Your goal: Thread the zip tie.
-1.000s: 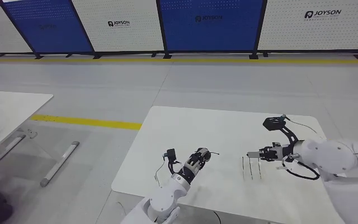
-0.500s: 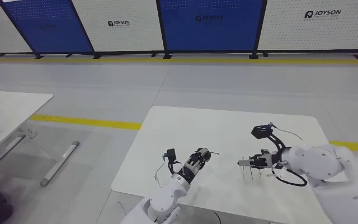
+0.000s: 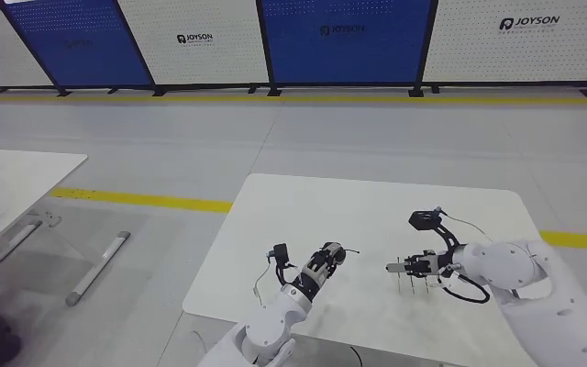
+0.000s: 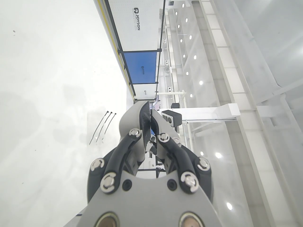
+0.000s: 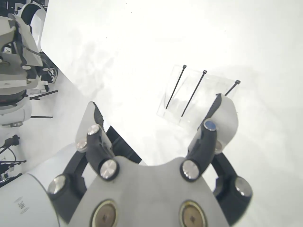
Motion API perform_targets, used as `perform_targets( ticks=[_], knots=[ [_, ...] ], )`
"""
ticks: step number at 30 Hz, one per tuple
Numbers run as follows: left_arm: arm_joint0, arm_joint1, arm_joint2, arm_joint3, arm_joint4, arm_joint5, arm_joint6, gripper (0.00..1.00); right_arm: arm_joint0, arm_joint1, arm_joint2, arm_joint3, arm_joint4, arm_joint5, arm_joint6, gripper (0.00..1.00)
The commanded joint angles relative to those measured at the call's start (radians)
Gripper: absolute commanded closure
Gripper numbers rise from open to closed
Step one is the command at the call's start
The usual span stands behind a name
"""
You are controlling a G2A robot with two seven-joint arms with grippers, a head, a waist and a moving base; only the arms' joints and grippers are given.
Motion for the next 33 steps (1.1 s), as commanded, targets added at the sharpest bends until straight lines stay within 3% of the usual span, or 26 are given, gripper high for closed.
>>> perform_targets(
  ticks=[1, 10, 11, 12, 13, 17, 19, 21, 24, 33],
  knots=[
    [0.0, 0.0, 0.0, 0.0, 0.0, 0.0, 0.0, 1.0, -0.003, 0.0, 0.0, 0.001, 0.0, 0.001, -0.007, 0.0],
    [0.0, 0.0, 0.0, 0.0, 0.0, 0.0, 0.0, 1.0, -0.01, -0.006, -0.026, 0.04, -0.012, 0.005, -0.062, 0.0],
    [0.0, 0.0, 0.0, 0.0, 0.0, 0.0, 0.0, 1.0, -0.01, -0.005, -0.022, 0.039, -0.015, 0.015, -0.068, 0.11],
    [0.0, 0.0, 0.0, 0.0, 0.0, 0.0, 0.0, 1.0, -0.011, -0.004, -0.02, 0.037, -0.016, 0.017, -0.067, 0.43],
    [0.0, 0.0, 0.0, 0.0, 0.0, 0.0, 0.0, 1.0, -0.011, -0.003, -0.016, 0.038, -0.018, 0.024, -0.064, 0.52],
    [0.0, 0.0, 0.0, 0.0, 0.0, 0.0, 0.0, 1.0, -0.012, 0.0, -0.01, 0.033, -0.025, 0.041, -0.05, 0.57],
    [0.0, 0.0, 0.0, 0.0, 0.0, 0.0, 0.0, 1.0, -0.011, 0.001, -0.009, 0.034, -0.038, 0.065, -0.041, 0.51],
    [0.0, 0.0, 0.0, 0.0, 0.0, 0.0, 0.0, 1.0, -0.012, 0.0, -0.012, 0.034, -0.039, 0.076, -0.041, 0.63],
    [0.0, 0.0, 0.0, 0.0, 0.0, 0.0, 0.0, 1.0, -0.014, 0.001, -0.01, 0.043, -0.043, 0.085, -0.043, 0.69],
    [0.0, 0.0, 0.0, 0.0, 0.0, 0.0, 0.0, 1.0, -0.02, 0.005, -0.002, 0.043, -0.066, 0.121, -0.033, 0.69]
  ],
)
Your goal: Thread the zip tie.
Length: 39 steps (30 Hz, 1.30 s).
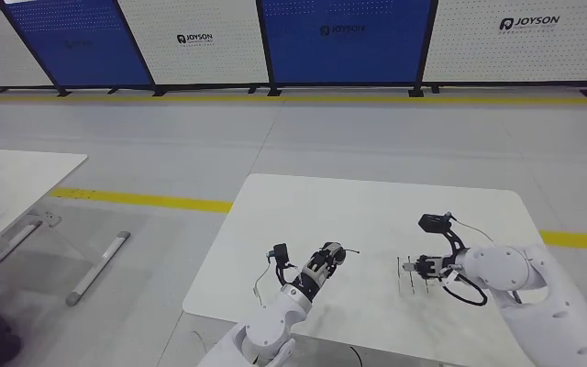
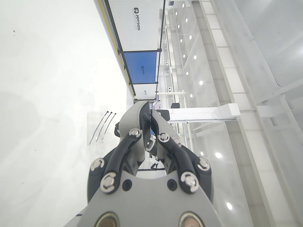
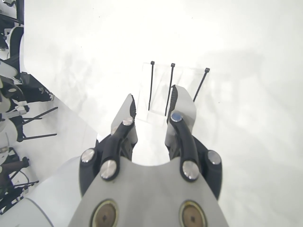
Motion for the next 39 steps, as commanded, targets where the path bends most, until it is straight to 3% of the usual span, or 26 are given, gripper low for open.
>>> perform_targets(
  ticks=[1, 16, 23, 31, 35, 39],
  knots=[
    [0.0, 0.0, 0.0, 0.0, 0.0, 0.0, 0.0, 1.0, -0.001, 0.0, -0.003, 0.001, -0.006, 0.01, 0.006, 0.67],
    [0.0, 0.0, 0.0, 0.0, 0.0, 0.0, 0.0, 1.0, 0.035, -0.016, -0.063, 0.07, -0.03, 0.063, 0.011, 0.68],
    [0.0, 0.0, 0.0, 0.0, 0.0, 0.0, 0.0, 1.0, 0.062, -0.029, -0.095, 0.105, -0.022, 0.061, 0.011, 0.68],
    [0.0, 0.0, 0.0, 0.0, 0.0, 0.0, 0.0, 1.0, 0.101, -0.045, -0.127, 0.171, -0.005, 0.057, 0.009, 0.76],
    [0.0, 0.0, 0.0, 0.0, 0.0, 0.0, 0.0, 1.0, 0.113, -0.051, -0.139, 0.194, -0.001, 0.057, 0.007, 0.7],
    [0.0, 0.0, 0.0, 0.0, 0.0, 0.0, 0.0, 1.0, 0.125, -0.059, -0.154, 0.218, 0.008, 0.054, 0.008, 0.73]
  ],
)
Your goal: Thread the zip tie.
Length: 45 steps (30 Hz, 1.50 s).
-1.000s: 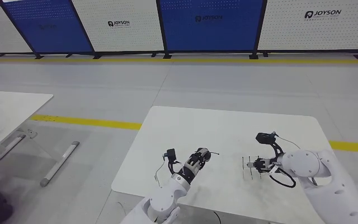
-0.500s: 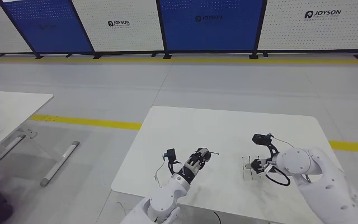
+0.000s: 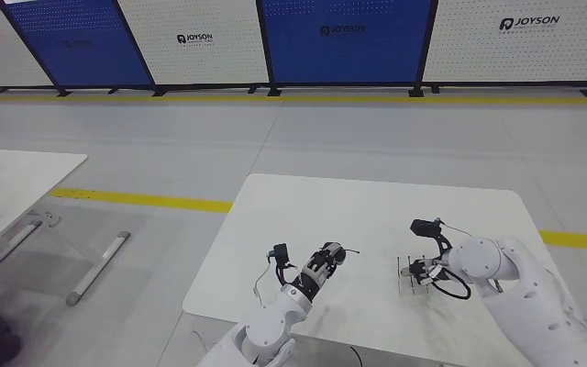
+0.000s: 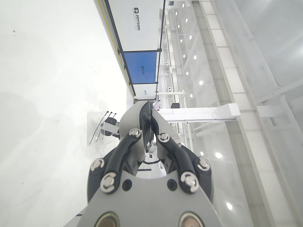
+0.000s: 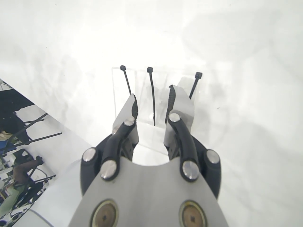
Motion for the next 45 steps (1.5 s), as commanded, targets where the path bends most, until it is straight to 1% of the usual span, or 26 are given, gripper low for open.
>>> perform_targets(
  ticks=[1, 2, 3, 9, 10, 12, 17, 23, 27, 30, 32, 34, 35, 37, 38, 39, 40, 41, 45],
  knots=[
    [0.0, 0.0, 0.0, 0.0, 0.0, 0.0, 0.0, 1.0, 0.006, -0.003, -0.007, 0.011, 0.003, -0.003, 0.0, 0.74],
    [0.0, 0.0, 0.0, 0.0, 0.0, 0.0, 0.0, 1.0, 0.009, -0.005, -0.009, 0.016, 0.005, -0.004, 0.0, 0.74],
    [0.0, 0.0, 0.0, 0.0, 0.0, 0.0, 0.0, 1.0, 0.011, -0.006, -0.012, 0.022, 0.006, -0.005, -0.001, 0.79],
    [0.0, 0.0, 0.0, 0.0, 0.0, 0.0, 0.0, 1.0, 0.025, -0.013, -0.02, 0.049, 0.015, -0.005, 0.0, 0.82],
    [0.0, 0.0, 0.0, 0.0, 0.0, 0.0, 0.0, 1.0, 0.027, -0.014, -0.02, 0.053, 0.017, -0.006, 0.0, 0.85],
    [0.0, 0.0, 0.0, 0.0, 0.0, 0.0, 0.0, 1.0, 0.029, -0.016, -0.02, 0.06, 0.022, -0.006, 0.0, 0.99],
    [0.0, 0.0, 0.0, 0.0, 0.0, 0.0, 0.0, 1.0, 0.03, -0.017, -0.017, 0.066, 0.025, -0.007, 0.001, 1.0],
    [0.0, 0.0, 0.0, 0.0, 0.0, 0.0, 0.0, 1.0, 0.01, -0.008, 0.005, 0.022, 0.019, -0.001, 0.006, 1.0],
    [0.0, 0.0, 0.0, 0.0, 0.0, 0.0, 0.0, 1.0, -0.023, 0.007, 0.04, -0.049, -0.005, 0.02, 0.009, 1.0],
    [0.0, 0.0, 0.0, 0.0, 0.0, 0.0, 0.0, 1.0, -0.068, 0.025, 0.092, -0.135, -0.034, 0.05, -0.009, 1.0],
    [0.0, 0.0, 0.0, 0.0, 0.0, 0.0, 0.0, 1.0, -0.12, 0.041, 0.148, -0.218, -0.059, 0.082, -0.047, 1.0],
    [0.0, 0.0, 0.0, 0.0, 0.0, 0.0, 0.0, 1.0, -0.175, 0.055, 0.208, -0.299, -0.068, 0.099, -0.087, 1.0],
    [0.0, 0.0, 0.0, 0.0, 0.0, 0.0, 0.0, 1.0, -0.218, 0.065, 0.252, -0.361, -0.072, 0.105, -0.121, 1.0],
    [0.0, 0.0, 0.0, 0.0, 0.0, 0.0, 0.0, 1.0, -0.285, 0.076, 0.314, -0.446, -0.065, 0.099, -0.165, 1.0],
    [0.0, 0.0, 0.0, 0.0, 0.0, 0.0, 0.0, 1.0, -0.329, 0.082, 0.351, -0.501, -0.053, 0.083, -0.199, 1.0],
    [0.0, 0.0, 0.0, 0.0, 0.0, 0.0, 0.0, 1.0, -0.36, 0.085, 0.372, -0.527, -0.038, 0.066, -0.218, 1.0],
    [0.0, 0.0, 0.0, 0.0, 0.0, 0.0, 0.0, 1.0, -0.384, 0.086, 0.388, -0.549, -0.017, 0.046, -0.236, 1.0],
    [0.0, 0.0, 0.0, 0.0, 0.0, 0.0, 0.0, 1.0, -0.391, 0.087, 0.392, -0.555, -0.009, 0.038, -0.242, 1.0],
    [0.0, 0.0, 0.0, 0.0, 0.0, 0.0, 0.0, 1.0, -0.391, 0.087, 0.392, -0.555, -0.009, 0.038, -0.242, 1.0]
  ],
)
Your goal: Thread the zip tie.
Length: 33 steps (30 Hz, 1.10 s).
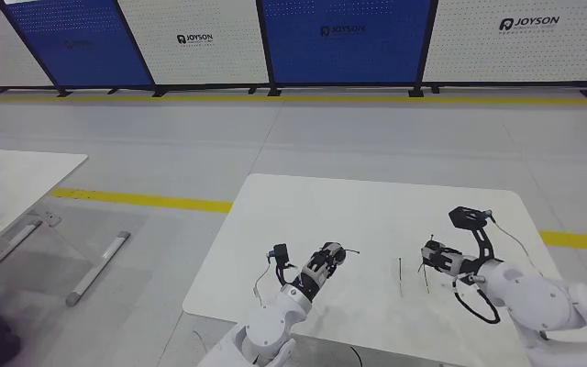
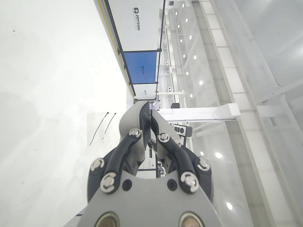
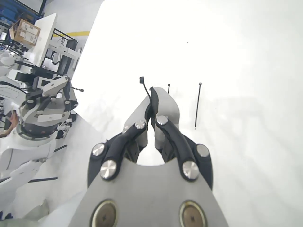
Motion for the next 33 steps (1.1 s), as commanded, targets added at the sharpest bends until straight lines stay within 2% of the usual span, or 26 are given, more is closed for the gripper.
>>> perform_targets(
  ticks=[1, 6, 9, 12, 15, 17, 33],
  knots=[
    [0.0, 0.0, 0.0, 0.0, 0.0, 0.0, 0.0, 1.0, 0.001, 0.0, -0.001, 0.001, -0.001, 0.001, 0.001, 1.0],
    [0.0, 0.0, 0.0, 0.0, 0.0, 0.0, 0.0, 1.0, -0.005, -0.001, -0.005, 0.003, 0.0, -0.003, -0.013, 1.0],
    [-0.002, 0.0, 0.002, 0.002, 0.002, 0.0, -0.001, 1.0, -0.031, -0.009, -0.046, -0.022, -0.062, 0.029, -0.129, 1.0],
    [-0.011, -0.003, 0.012, 0.0, 0.013, 0.003, 0.005, 1.0, -0.059, -0.02, -0.089, -0.09, -0.109, 0.067, -0.263, 1.0],
    [-0.027, -0.006, 0.025, 0.0, 0.025, 0.021, 0.01, 1.0, -0.075, -0.026, -0.129, -0.141, -0.217, 0.107, -0.357, 1.0],
    [-0.042, -0.008, 0.031, 0.003, 0.032, 0.04, 0.024, 1.0, -0.075, -0.026, -0.129, -0.141, -0.217, 0.107, -0.357, 1.0],
    [-0.042, -0.008, 0.031, 0.003, 0.032, 0.04, 0.024, 1.0, -0.075, -0.026, -0.129, -0.141, -0.217, 0.107, -0.357, 1.0]
  ],
)
